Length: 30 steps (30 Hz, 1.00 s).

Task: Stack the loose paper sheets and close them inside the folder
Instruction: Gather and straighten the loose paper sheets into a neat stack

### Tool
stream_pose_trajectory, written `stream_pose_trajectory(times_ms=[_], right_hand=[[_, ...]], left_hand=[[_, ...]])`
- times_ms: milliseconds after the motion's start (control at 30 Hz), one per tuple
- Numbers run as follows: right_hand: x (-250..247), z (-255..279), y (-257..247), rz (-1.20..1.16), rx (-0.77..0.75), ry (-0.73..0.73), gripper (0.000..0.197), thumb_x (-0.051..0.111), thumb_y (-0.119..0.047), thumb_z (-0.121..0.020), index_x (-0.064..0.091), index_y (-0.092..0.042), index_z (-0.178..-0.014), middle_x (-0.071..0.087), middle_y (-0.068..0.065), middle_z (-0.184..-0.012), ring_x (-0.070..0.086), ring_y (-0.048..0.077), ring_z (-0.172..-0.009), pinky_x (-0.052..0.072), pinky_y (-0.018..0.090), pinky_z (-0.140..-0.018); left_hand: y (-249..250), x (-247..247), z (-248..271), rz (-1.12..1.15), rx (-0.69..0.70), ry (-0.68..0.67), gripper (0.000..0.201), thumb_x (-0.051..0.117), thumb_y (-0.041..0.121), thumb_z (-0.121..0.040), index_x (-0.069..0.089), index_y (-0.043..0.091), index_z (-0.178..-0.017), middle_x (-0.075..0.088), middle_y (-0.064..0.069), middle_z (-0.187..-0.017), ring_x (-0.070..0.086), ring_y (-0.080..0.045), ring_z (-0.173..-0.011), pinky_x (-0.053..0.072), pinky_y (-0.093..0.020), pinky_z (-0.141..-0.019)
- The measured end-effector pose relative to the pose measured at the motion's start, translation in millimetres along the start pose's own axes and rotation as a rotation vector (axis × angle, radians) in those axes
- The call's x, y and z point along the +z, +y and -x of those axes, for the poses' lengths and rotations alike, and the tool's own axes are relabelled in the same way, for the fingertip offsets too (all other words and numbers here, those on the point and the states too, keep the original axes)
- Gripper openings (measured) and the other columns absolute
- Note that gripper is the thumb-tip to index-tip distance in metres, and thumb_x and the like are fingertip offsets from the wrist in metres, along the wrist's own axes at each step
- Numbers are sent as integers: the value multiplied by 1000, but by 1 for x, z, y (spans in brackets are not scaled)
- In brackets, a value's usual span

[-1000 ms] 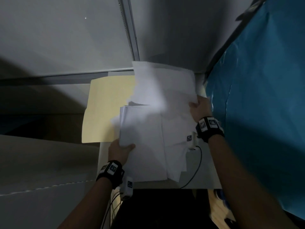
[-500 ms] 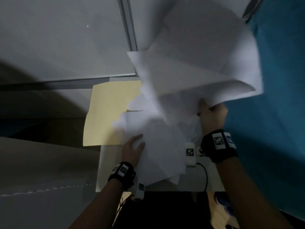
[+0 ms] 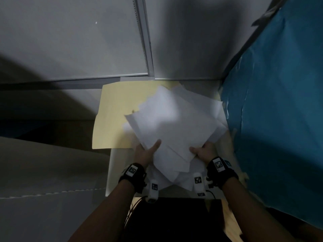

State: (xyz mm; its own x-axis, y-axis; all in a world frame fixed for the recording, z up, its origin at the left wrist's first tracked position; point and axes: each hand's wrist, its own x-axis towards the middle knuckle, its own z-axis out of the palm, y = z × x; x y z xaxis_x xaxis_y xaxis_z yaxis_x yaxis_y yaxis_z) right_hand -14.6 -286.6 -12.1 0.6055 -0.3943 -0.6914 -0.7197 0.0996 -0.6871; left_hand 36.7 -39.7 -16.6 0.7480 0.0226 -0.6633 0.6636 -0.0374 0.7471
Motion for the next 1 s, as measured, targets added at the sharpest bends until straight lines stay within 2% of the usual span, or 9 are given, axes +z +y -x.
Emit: stream_pose_trajectory(times_ms=[167,233,433,500,567,667,800,900,1000], right_hand=[[-11,1,-5,-90,-14,54,32,65,1,-94,64,4,-125,67,13,-122,62,23,-95,52,27,-80],[-20,0,-8,-182,3,68,30,64,5,-94,63,1,-123,67,10,-113,63,22,-84,56,21,-66],[-25,-17,-4,-309,100,19,38,71,7,-88,63,1,-125,68,19,-124,65,38,-110,54,53,-93],[-22,-17,-5,-280,89,13,33,73,2,-88,65,0,-120,68,20,-124,67,37,-108,55,54,-92],[-20,-17,-4,-149,25,8,39,80,1,-82,67,2,-119,69,19,-122,67,33,-103,56,49,-91],[-17,-10,2,-19,-70,-92,57,93,2,-62,69,-1,-113,72,15,-114,69,29,-103,57,40,-87],[-8,-2,7,199,-219,-256,84,102,-7,-46,66,-8,-123,71,3,-119,65,21,-110,53,38,-96],[-6,0,13,282,-216,-281,95,104,-15,-42,59,-13,-126,67,-3,-120,61,15,-112,50,33,-99],[-10,0,9,190,-244,-258,68,98,-29,-60,68,-16,-120,73,-6,-111,69,11,-103,55,22,-80]], left_hand=[[-11,-8,-12,59,-84,115,57,64,41,-104,57,0,-144,66,-17,-138,68,-38,-115,55,-58,-105],[-12,-11,-12,88,-66,111,52,66,34,-104,58,0,-143,67,-17,-138,68,-38,-115,55,-59,-105],[-16,-17,-13,-99,-23,39,34,85,6,-85,72,9,-116,75,-19,-124,73,-40,-109,61,-51,-88],[-17,-18,-13,-137,-32,32,49,95,4,-63,74,10,-106,77,-16,-113,73,-42,-108,61,-46,-80],[-16,-17,-14,-118,-12,25,67,100,21,-43,75,14,-104,79,-11,-112,75,-40,-107,63,-48,-80],[-13,-11,-9,-44,41,56,89,106,36,-51,64,20,-128,74,0,-123,73,-27,-108,62,-49,-88],[-13,-3,-8,-53,107,219,118,107,30,-56,33,22,-148,58,-1,-133,62,-24,-112,56,-48,-96],[-12,-4,-10,-63,65,301,99,105,27,-58,47,14,-137,65,-8,-129,67,-32,-113,59,-48,-95],[-18,-9,-15,-90,37,261,72,99,12,-69,66,5,-132,73,-15,-127,70,-36,-114,58,-47,-94]])
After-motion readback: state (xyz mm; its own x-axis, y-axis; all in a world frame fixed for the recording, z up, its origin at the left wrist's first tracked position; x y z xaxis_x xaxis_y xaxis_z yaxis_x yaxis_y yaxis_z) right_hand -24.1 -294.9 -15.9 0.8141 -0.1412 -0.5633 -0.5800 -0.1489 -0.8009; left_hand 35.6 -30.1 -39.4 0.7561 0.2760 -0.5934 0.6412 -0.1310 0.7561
